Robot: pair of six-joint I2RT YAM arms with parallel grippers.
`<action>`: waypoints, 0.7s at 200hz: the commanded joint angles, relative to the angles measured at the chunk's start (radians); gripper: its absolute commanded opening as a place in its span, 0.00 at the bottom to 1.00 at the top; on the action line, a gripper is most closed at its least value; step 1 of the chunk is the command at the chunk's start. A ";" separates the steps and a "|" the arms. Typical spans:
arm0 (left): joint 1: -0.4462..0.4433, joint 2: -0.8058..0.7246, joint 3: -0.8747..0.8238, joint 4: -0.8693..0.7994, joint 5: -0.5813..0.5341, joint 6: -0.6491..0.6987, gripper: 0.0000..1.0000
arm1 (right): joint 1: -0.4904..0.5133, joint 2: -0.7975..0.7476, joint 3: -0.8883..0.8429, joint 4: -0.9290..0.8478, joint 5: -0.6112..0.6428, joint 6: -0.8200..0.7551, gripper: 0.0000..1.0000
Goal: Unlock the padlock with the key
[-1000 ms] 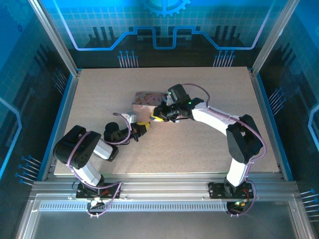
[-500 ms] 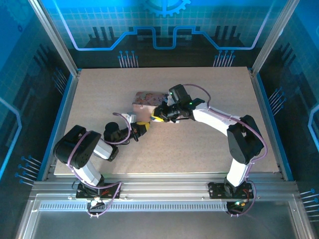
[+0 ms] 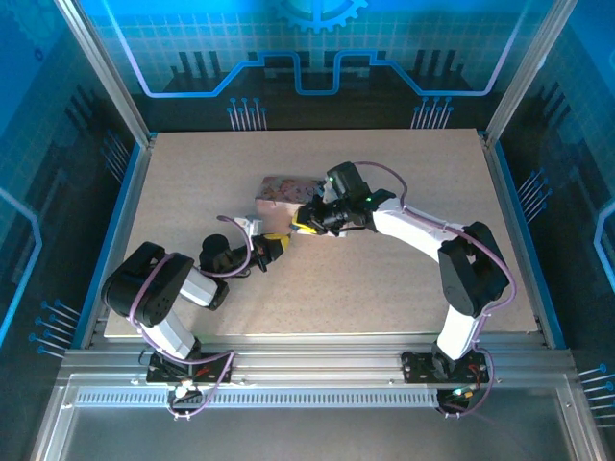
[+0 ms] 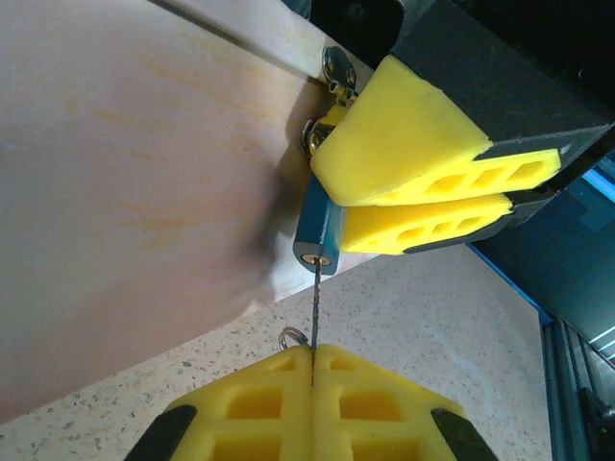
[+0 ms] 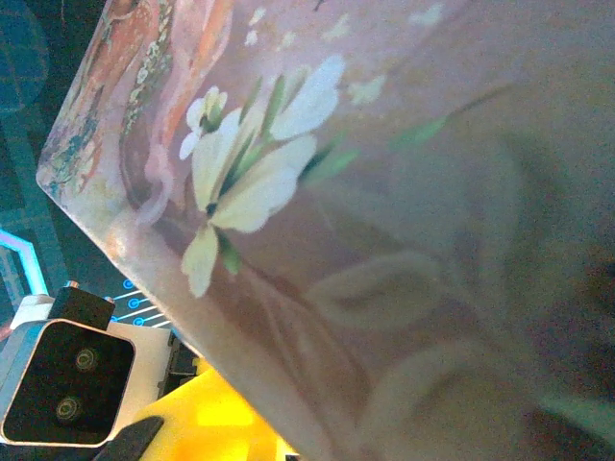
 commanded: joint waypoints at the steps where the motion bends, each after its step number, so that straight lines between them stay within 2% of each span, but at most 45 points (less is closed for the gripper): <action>1: 0.010 -0.018 0.024 0.034 0.034 -0.006 0.00 | -0.011 -0.050 -0.002 0.050 -0.054 0.006 0.04; 140: 0.051 -0.010 0.073 0.034 0.153 -0.070 0.00 | -0.035 -0.058 -0.047 0.138 -0.177 -0.021 0.02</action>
